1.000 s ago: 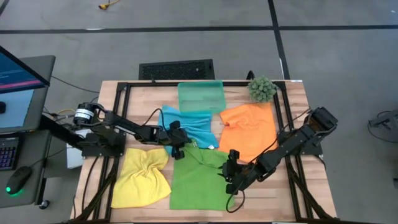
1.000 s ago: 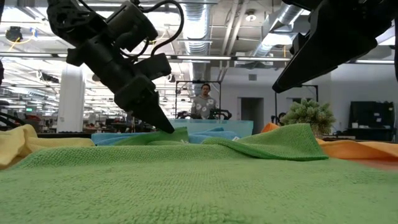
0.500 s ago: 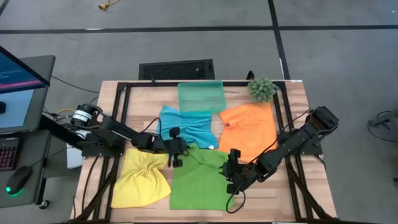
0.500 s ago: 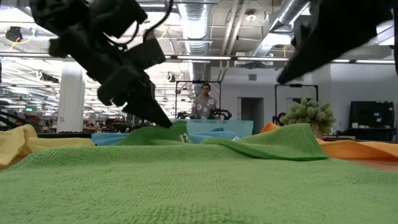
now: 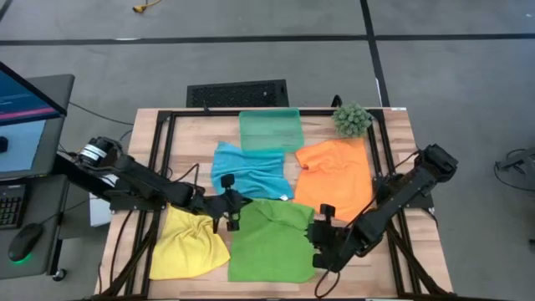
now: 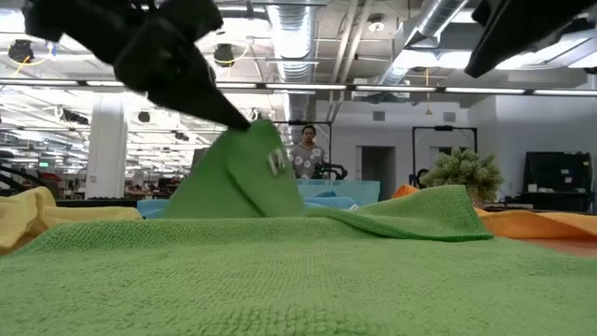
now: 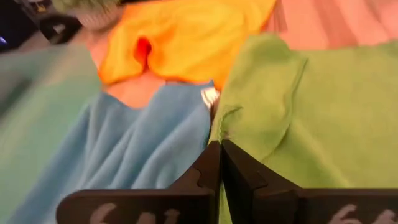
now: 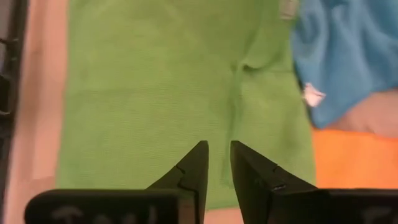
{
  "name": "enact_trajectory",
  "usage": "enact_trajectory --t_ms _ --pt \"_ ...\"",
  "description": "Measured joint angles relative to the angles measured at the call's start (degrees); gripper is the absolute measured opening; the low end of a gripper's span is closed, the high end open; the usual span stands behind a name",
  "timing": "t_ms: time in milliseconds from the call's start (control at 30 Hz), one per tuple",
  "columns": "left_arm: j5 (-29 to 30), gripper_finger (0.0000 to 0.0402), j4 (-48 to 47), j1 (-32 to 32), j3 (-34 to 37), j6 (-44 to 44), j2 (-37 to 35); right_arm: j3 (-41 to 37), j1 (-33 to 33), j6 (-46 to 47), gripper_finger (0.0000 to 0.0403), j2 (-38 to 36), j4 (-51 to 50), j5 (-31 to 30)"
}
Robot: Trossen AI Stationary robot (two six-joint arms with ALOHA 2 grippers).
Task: Roll microfiber towels into tight, uniform cylinder then place into a basket
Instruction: Roll the green microfiber cloth
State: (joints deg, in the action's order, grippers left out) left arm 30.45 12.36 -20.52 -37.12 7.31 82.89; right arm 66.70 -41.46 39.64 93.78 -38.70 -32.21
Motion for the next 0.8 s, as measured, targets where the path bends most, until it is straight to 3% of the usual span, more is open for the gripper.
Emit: enact_trajectory --t_ms 100,233,533,800 --pt "0.91 0.0000 0.00 -0.43 0.00 0.95 -2.42 0.00 -0.71 1.04 0.0082 0.00 -2.59 -4.58" --pt "1.95 0.0000 0.00 -0.45 0.00 3.36 -4.71 -1.36 -0.39 4.02 0.0076 0.04 -2.84 -5.11" --pt "2.98 0.0000 -2.18 -0.45 0.01 4.51 -4.97 -1.84 1.00 7.07 0.0077 0.39 0.92 2.18" --pt "5.87 0.0000 -2.77 -0.68 -0.24 5.97 -5.04 -1.86 1.32 4.57 0.0077 1.40 4.97 2.55"
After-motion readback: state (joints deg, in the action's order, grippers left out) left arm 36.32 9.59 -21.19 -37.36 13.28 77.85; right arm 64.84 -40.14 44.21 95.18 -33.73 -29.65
